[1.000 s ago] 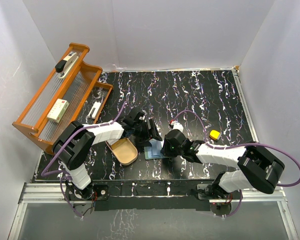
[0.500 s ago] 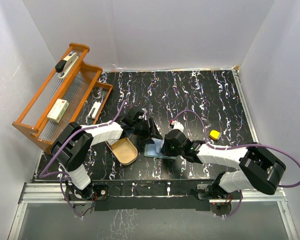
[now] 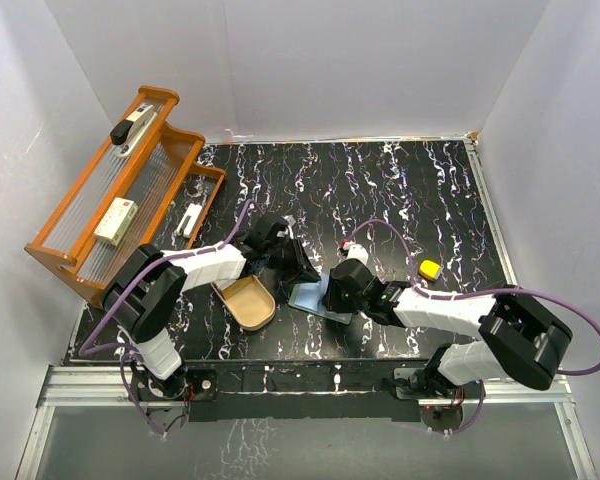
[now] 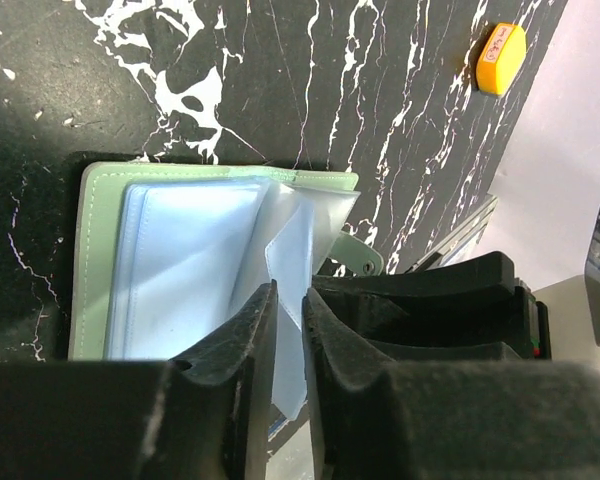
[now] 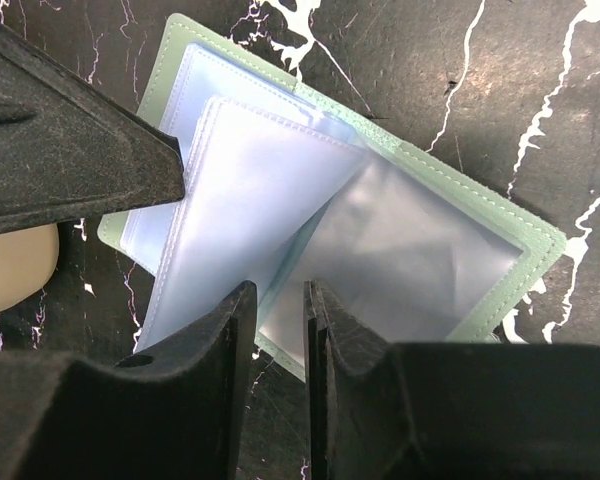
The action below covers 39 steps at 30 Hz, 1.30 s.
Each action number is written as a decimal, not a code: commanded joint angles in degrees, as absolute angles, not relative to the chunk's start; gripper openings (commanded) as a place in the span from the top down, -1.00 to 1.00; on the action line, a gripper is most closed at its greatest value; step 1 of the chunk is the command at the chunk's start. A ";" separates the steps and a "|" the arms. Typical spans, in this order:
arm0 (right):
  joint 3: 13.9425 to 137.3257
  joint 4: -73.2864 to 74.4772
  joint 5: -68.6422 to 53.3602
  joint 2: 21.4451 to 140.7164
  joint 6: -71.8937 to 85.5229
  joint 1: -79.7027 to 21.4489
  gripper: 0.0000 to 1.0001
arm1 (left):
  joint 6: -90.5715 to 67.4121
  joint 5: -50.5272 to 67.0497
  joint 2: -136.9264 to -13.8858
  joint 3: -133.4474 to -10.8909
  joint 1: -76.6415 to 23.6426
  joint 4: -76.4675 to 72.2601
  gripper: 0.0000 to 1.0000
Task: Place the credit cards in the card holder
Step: Open the card holder at the center of the board.
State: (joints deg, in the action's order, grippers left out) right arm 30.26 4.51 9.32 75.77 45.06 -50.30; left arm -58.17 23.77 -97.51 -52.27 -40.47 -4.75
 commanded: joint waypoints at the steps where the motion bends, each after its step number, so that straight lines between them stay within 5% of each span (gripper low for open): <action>1: 30.68 4.38 11.94 73.57 44.06 -50.67 0.50 | -58.78 25.53 -95.79 -50.99 -40.78 -6.32 0.76; 5: 30.50 4.67 12.78 72.65 42.99 -50.70 0.52 | -59.74 26.65 -95.98 -50.53 -41.11 -8.27 1.00; 13: 31.12 7.77 15.06 69.86 42.28 -50.62 0.48 | -60.58 26.51 -96.20 -49.24 -41.43 -10.16 1.00; 28: 36.44 14.52 18.74 61.40 49.52 -50.63 0.12 | -58.61 24.02 -97.64 -49.86 -41.85 -7.20 1.00; 39: 35.04 12.96 16.25 67.04 52.66 -50.63 0.30 | -53.86 17.20 -96.75 -53.33 -42.01 2.44 1.00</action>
State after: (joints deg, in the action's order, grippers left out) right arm 35.77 16.43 16.36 66.98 50.46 -50.30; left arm -56.90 21.19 -98.15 -50.50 -41.76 -3.46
